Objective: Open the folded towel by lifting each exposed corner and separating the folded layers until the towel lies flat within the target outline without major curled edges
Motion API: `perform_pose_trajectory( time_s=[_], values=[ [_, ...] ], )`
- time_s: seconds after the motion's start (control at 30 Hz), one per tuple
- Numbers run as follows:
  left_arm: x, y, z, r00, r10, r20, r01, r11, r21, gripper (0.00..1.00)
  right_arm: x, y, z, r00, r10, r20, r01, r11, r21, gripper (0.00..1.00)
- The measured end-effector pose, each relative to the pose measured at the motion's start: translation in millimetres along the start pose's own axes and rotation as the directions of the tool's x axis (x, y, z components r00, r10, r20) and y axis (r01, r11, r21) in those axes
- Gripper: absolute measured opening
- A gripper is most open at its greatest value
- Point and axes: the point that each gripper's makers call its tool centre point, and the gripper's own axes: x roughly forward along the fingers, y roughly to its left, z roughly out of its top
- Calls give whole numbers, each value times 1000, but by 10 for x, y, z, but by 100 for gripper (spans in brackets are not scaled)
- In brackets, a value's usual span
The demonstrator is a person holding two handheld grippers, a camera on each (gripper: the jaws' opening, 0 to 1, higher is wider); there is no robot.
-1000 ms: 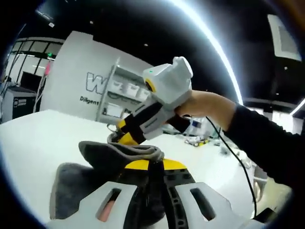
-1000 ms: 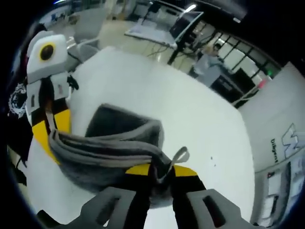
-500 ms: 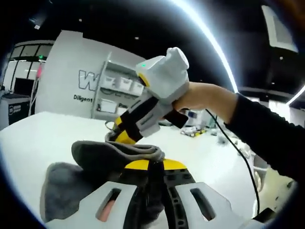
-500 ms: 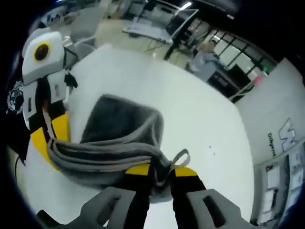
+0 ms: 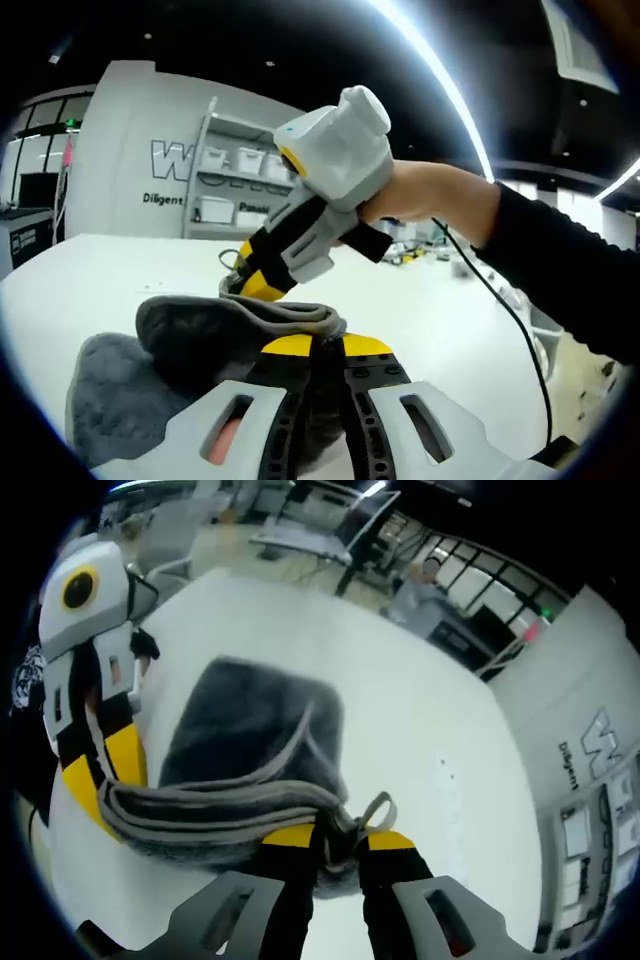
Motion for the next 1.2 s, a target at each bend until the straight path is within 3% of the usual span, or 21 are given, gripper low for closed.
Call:
perform_pose_trajectory(
  time_s=[0.43,1.2],
  values=[
    [192,-212,-163,996,-41,-78,45,997,59,6,-114,33,-400,1000,-28,6,27,998,54,12],
    [434,-444,-431,985,-93,-142,97,995,22,6,-177,92,-995,999,-45,-26,48,992,121,12]
  ],
)
